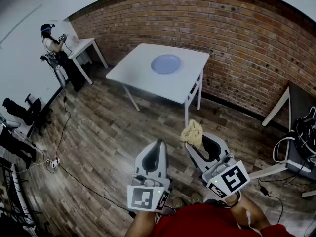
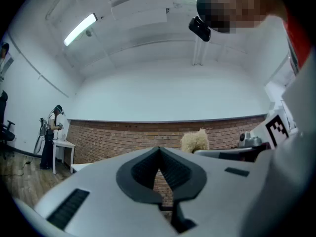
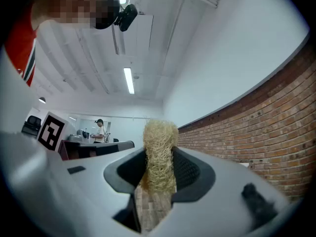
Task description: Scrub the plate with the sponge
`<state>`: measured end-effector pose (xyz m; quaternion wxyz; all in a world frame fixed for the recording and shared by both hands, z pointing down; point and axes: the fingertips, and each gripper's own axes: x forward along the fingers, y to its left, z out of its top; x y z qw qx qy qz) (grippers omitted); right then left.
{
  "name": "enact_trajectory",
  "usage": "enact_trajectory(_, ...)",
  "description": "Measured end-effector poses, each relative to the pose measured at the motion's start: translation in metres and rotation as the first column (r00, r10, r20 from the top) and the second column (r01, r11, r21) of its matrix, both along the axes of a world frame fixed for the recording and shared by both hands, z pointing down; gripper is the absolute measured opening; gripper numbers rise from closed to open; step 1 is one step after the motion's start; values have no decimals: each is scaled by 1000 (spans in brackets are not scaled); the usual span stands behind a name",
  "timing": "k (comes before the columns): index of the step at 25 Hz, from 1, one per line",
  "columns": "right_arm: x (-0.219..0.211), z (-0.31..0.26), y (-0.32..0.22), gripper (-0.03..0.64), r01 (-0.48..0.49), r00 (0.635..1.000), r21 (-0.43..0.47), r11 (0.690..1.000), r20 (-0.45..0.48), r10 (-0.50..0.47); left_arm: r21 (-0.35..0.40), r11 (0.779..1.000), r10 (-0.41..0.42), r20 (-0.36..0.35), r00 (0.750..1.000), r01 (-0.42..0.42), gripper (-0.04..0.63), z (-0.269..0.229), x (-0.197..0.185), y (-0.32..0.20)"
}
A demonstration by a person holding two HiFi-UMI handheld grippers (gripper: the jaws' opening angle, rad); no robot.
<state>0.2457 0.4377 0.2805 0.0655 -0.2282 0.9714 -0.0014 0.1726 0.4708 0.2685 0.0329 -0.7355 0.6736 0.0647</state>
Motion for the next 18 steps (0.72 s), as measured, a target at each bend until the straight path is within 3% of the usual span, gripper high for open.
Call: enact_trajectory(18,5,3,-45,161,46,999,-22,999,10,-46,-17,999,-41,20,999,41,12,4,4,-41)
